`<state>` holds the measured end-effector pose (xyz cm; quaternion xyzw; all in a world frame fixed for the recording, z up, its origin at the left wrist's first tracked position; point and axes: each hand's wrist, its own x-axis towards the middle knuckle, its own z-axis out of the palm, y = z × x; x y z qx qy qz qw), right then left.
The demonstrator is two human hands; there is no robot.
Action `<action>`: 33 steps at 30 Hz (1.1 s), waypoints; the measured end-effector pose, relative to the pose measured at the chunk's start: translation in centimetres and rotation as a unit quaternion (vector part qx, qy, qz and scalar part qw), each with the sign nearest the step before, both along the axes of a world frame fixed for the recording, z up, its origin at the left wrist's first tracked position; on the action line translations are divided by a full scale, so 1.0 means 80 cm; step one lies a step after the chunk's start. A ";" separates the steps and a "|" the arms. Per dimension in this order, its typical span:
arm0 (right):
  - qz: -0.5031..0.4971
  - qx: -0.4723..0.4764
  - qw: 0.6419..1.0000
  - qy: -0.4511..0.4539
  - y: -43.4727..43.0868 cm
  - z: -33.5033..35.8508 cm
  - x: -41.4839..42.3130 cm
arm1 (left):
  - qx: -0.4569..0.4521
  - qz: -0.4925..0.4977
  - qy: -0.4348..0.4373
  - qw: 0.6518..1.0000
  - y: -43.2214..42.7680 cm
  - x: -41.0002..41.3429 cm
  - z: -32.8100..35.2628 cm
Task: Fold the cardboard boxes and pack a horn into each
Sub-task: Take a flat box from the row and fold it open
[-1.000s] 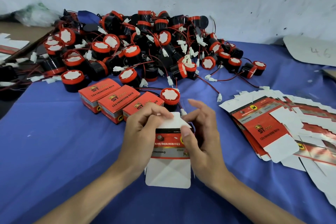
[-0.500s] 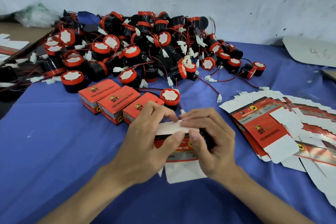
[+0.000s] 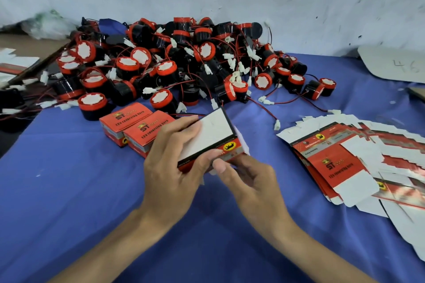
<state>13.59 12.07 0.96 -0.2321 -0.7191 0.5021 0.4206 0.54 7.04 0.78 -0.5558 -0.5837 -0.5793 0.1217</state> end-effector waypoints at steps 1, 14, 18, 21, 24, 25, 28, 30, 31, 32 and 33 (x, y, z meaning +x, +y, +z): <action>0.033 -0.072 0.996 0.044 -0.004 0.000 -0.002 | 0.015 -0.005 0.014 1.000 0.000 0.002 0.000; 0.127 -0.272 0.933 0.196 -0.018 -0.004 -0.008 | 0.037 -0.092 -0.046 0.994 -0.005 0.025 -0.011; 0.111 -0.251 0.941 0.197 -0.015 0.001 -0.007 | -0.008 -0.107 -0.011 0.994 -0.006 0.027 -0.016; 0.048 -0.232 0.952 0.194 -0.009 0.002 -0.006 | -0.046 -0.126 -0.022 0.991 -0.003 0.023 -0.022; 0.010 -0.244 0.952 0.183 -0.005 0.000 -0.005 | -0.109 -0.141 -0.002 0.984 0.001 0.024 -0.029; 0.009 -0.256 0.949 0.184 -0.004 0.000 -0.005 | -0.123 -0.133 0.016 0.983 0.001 0.024 -0.030; 0.006 -0.281 0.942 0.185 0.000 0.002 -0.004 | -0.141 -0.045 0.093 0.985 0.003 0.025 -0.031; 0.023 -0.290 0.940 0.178 0.001 0.003 -0.004 | -0.159 0.012 0.130 0.979 0.002 0.028 -0.031; 0.032 -0.289 0.941 0.173 0.002 0.004 -0.004 | -0.163 0.028 0.149 0.975 0.001 0.030 -0.031; 0.037 -0.286 0.943 0.169 0.003 0.004 -0.002 | -0.161 0.033 0.167 0.972 0.000 0.032 -0.033; 0.041 -0.283 0.943 0.168 0.005 0.005 0.000 | -0.155 0.028 0.174 0.972 -0.001 0.033 -0.035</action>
